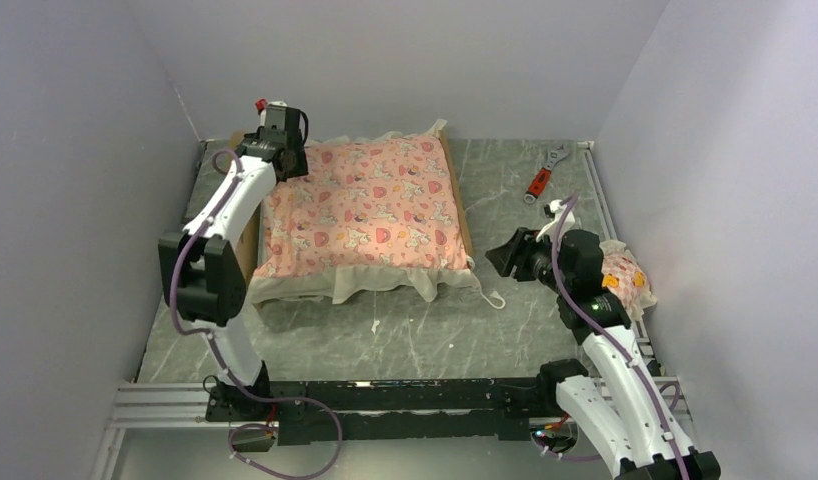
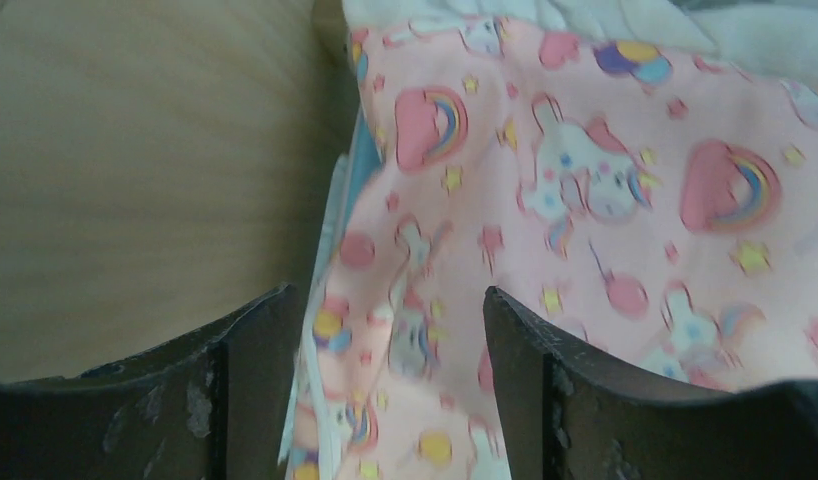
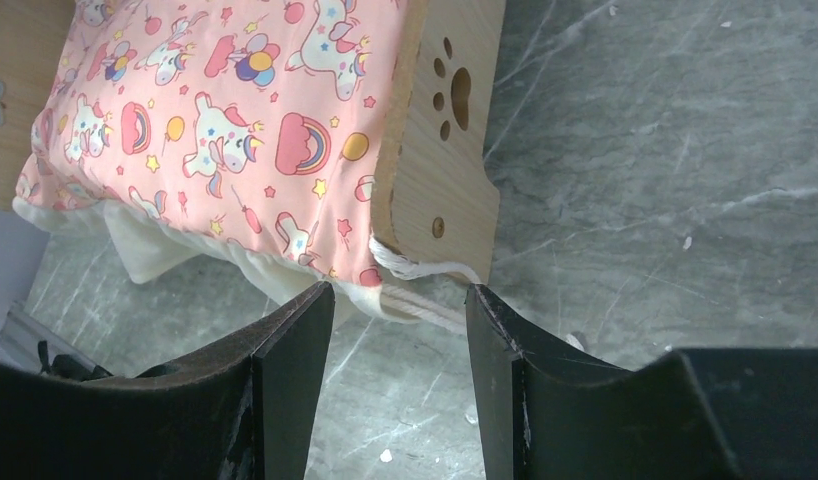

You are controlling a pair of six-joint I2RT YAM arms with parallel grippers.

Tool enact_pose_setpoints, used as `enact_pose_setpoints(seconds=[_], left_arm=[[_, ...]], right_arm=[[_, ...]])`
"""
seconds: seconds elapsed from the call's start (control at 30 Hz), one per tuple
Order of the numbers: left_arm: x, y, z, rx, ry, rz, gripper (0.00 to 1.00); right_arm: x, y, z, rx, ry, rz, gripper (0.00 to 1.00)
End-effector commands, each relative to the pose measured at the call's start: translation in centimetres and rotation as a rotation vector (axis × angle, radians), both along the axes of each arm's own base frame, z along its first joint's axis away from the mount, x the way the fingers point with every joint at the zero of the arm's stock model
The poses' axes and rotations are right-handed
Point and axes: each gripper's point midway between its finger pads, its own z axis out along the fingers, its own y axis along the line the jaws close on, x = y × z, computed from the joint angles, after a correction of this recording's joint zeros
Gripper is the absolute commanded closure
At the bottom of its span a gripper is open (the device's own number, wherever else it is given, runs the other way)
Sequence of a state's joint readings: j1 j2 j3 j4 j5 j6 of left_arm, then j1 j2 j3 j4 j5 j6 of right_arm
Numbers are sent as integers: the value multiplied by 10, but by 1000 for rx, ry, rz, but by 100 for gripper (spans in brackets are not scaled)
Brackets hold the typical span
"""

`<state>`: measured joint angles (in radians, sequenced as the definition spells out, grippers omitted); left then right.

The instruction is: Set up the pet bed

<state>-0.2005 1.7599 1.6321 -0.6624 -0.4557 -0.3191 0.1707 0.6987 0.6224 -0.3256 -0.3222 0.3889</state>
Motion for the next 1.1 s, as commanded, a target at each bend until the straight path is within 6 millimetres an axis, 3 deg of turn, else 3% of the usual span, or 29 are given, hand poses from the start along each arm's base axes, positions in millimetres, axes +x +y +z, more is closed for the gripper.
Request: enact_pose_setpoints(seconds=[0.0, 0.17, 0.4, 0.5, 0.6, 0.63, 0.73, 0.83, 0.97, 1.07], left_arm=[[46, 16, 23, 72, -123, 16, 29], [62, 25, -10, 110, -62, 33, 37], [59, 40, -45, 187, 26, 55, 51], [56, 52, -43, 246, 38, 87, 76], [57, 65, -19, 340, 3, 105, 99], [57, 69, -9, 370, -11, 112, 100], [56, 83, 19, 488, -29, 119, 100], [55, 91, 31, 570, -24, 121, 97], [53, 90, 32, 569, -15, 111, 59], [46, 78, 39, 521, -21, 91, 50]], right_arm=[[2, 8, 12, 20, -75, 48, 45], [0, 9, 7, 13, -72, 62, 44], [-2, 11, 3, 22, -74, 71, 44], [-2, 11, 4, 16, -77, 74, 44], [-3, 10, 4, 9, -79, 75, 44], [-3, 10, 4, 7, -77, 76, 44], [-4, 9, 1, -1, -68, 79, 44], [-6, 11, 1, 1, -68, 90, 43], [-8, 14, 2, 4, -68, 110, 43], [-9, 15, 4, -12, -79, 120, 42]])
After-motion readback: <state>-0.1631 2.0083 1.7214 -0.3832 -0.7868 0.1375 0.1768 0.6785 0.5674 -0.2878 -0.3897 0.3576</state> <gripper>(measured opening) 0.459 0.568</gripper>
